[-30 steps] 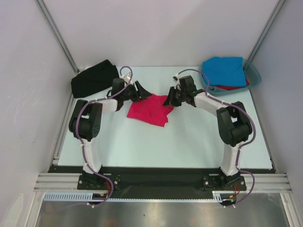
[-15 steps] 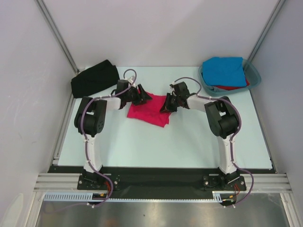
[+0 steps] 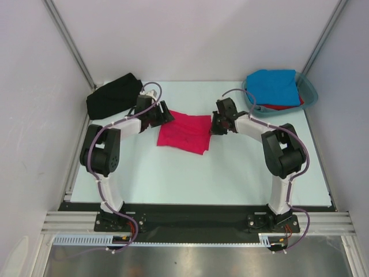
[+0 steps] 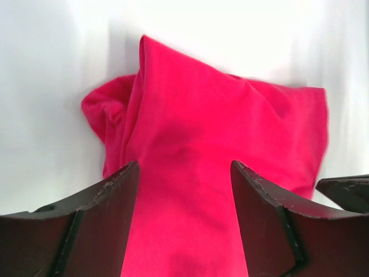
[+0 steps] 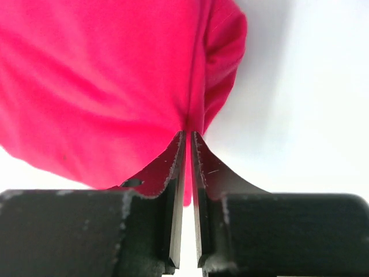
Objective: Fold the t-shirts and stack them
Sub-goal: Fold the tshirt, then neatly place the folded tshirt to the corner
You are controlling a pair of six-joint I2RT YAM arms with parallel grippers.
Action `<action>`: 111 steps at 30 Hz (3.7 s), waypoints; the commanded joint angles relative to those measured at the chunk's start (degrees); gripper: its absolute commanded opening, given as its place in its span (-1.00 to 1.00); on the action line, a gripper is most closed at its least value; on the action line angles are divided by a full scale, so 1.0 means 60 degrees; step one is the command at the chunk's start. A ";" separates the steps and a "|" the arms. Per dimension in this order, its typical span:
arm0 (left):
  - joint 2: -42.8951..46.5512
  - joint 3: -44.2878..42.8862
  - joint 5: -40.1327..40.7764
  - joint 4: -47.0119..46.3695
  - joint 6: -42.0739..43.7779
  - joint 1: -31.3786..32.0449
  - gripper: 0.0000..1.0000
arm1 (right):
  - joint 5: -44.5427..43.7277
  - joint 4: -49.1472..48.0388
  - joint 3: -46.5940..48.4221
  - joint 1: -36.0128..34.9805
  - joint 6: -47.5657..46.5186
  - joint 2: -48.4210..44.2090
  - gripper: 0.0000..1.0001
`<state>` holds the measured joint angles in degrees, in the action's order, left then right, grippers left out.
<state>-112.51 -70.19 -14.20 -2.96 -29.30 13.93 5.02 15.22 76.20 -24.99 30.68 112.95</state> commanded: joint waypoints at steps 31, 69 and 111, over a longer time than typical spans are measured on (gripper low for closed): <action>0.2185 0.3086 -0.0520 -0.0621 -0.0567 0.0651 0.41 | 0.2067 -0.0751 -0.0250 -0.1298 -0.0088 -0.0045 -0.70; 0.5612 0.3687 0.1707 -0.0093 0.0562 0.1032 1.00 | -0.2506 0.1271 -0.1231 -0.0786 -0.1611 -0.3852 0.43; 0.6083 0.1955 0.2645 0.1316 0.1163 0.1018 0.99 | -0.3004 0.2443 -0.0352 -0.1079 -0.2036 -0.4747 0.57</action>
<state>-72.42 -61.87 5.56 9.30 -20.93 22.11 -12.23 29.43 71.29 -31.33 20.25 83.81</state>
